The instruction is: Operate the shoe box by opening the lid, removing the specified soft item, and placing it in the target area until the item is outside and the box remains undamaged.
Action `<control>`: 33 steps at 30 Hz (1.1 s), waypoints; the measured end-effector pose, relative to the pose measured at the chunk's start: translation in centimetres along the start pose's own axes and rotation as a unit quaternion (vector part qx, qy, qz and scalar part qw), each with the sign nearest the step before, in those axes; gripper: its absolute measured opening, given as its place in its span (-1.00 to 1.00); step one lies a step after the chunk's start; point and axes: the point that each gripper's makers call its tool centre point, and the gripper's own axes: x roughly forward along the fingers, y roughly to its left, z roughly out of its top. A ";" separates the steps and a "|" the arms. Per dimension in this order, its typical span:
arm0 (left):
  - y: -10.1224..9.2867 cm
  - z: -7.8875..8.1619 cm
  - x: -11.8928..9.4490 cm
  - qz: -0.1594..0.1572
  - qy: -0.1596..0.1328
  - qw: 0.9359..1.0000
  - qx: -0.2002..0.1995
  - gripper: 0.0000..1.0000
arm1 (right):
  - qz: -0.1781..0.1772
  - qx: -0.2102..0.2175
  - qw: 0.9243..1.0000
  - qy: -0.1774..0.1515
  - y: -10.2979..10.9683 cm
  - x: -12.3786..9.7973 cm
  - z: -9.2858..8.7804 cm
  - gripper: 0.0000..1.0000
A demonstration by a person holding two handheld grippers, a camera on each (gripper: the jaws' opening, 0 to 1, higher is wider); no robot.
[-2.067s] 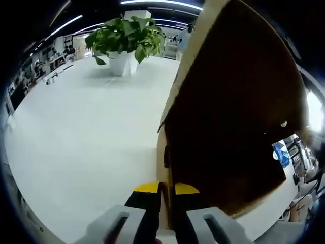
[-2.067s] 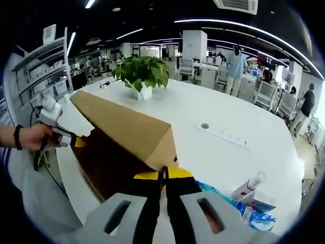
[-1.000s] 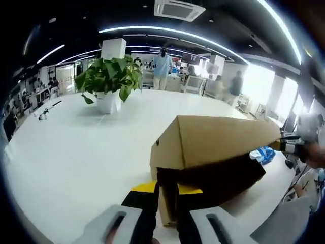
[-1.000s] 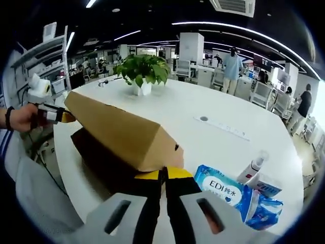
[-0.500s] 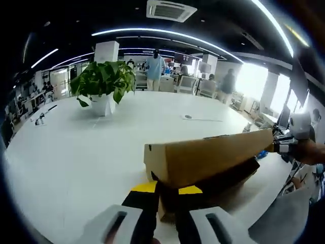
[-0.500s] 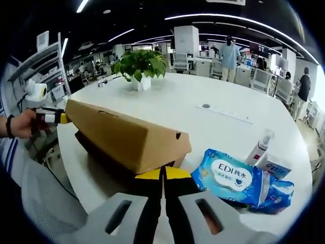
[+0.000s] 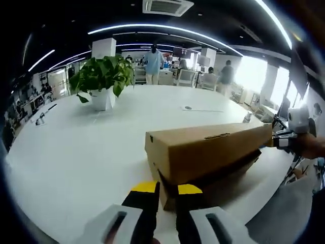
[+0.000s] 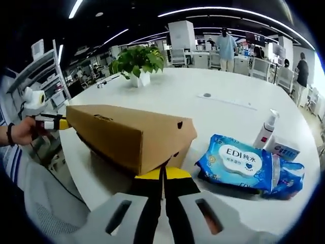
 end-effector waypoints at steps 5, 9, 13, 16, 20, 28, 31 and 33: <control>0.1 -0.7 0.2 0.000 0.005 1.000 -0.008 -0.77 | -0.004 0.014 1.000 0.003 -0.4 0.1 -0.6 -1.00; 0.3 -1.2 0.3 0.003 0.010 1.000 -0.015 -0.77 | 0.000 0.018 1.000 0.008 -0.3 0.2 -1.1 -1.00; 0.3 -1.4 0.3 0.003 0.014 1.000 -0.011 -0.77 | 0.000 0.025 1.000 0.011 -0.4 0.3 -1.6 -1.00; 0.3 -1.8 0.3 0.003 0.018 1.000 -0.012 -0.77 | 0.000 0.029 0.999 0.013 -0.6 0.4 -2.0 -1.00; 0.2 -2.2 0.3 0.002 0.022 1.000 -0.012 -0.77 | -0.001 0.039 0.999 0.014 -0.8 0.5 -2.1 -1.00; 0.0 -3.0 0.4 -0.002 0.030 0.999 -0.012 -0.77 | 0.000 0.044 0.999 0.017 -0.7 0.6 -2.4 -1.00; -0.1 -3.2 0.5 -0.004 0.033 0.999 -0.010 -0.77 | 0.001 0.047 0.999 0.019 -0.7 0.6 -2.7 -1.00; -0.2 -3.4 0.5 -0.004 0.036 0.999 -0.008 -0.77 | 0.001 0.048 0.999 0.019 -0.7 0.5 -2.8 -1.00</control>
